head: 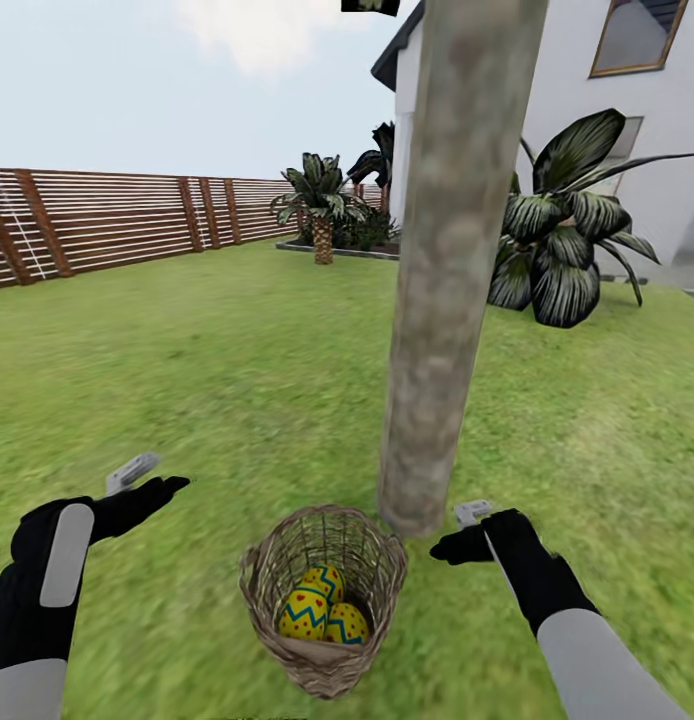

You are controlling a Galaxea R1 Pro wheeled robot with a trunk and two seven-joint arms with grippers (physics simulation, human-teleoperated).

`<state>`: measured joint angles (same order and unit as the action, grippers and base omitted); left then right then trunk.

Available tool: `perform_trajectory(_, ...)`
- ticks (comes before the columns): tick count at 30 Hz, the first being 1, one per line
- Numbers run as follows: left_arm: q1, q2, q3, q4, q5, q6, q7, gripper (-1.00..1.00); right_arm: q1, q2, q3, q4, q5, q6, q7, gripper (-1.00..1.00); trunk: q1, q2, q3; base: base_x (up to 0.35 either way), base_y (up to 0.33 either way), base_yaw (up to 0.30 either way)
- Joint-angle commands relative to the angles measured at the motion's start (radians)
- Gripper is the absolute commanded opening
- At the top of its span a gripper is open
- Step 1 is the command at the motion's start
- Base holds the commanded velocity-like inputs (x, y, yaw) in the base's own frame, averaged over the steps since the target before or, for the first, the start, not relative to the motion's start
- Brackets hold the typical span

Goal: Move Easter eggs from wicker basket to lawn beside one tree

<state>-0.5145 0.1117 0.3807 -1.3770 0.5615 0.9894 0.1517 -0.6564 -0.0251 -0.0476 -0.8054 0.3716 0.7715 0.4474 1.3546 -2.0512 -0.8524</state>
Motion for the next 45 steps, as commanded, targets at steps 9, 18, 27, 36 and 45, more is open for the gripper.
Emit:
perform_trajectory(9,-0.001,0.000,0.011,0.010,0.017,0.005,0.010,1.00,0.001,0.036,0.066,-0.076,0.007,0.068,0.047,1.00,-0.023,0.042,0.018,0.000,0.000,0.227)
perform_trajectory(18,-0.001,-0.004,0.011,0.013,0.020,0.002,0.010,1.00,0.004,0.080,0.169,-0.149,0.011,0.143,0.124,1.00,-0.050,0.091,0.040,0.000,0.000,0.016)
perform_trajectory(27,-0.001,-0.029,0.009,0.001,0.059,0.002,0.008,1.00,0.004,0.174,0.303,-0.046,0.009,0.121,-0.033,1.00,-0.050,0.091,0.040,0.000,0.000,0.000)
perform_trajectory(36,-0.001,-0.035,0.009,0.002,0.109,-0.015,0.005,1.00,-0.055,0.200,0.397,0.139,-0.006,0.107,-0.082,1.00,-0.050,0.091,0.040,0.000,0.000,0.000)
perform_trajectory(45,-0.001,-0.056,0.012,0.009,0.113,-0.032,0.005,1.00,-0.069,0.200,0.402,0.220,-0.008,0.000,-0.078,1.00,-0.050,0.091,0.040,0.098,0.071,0.000)
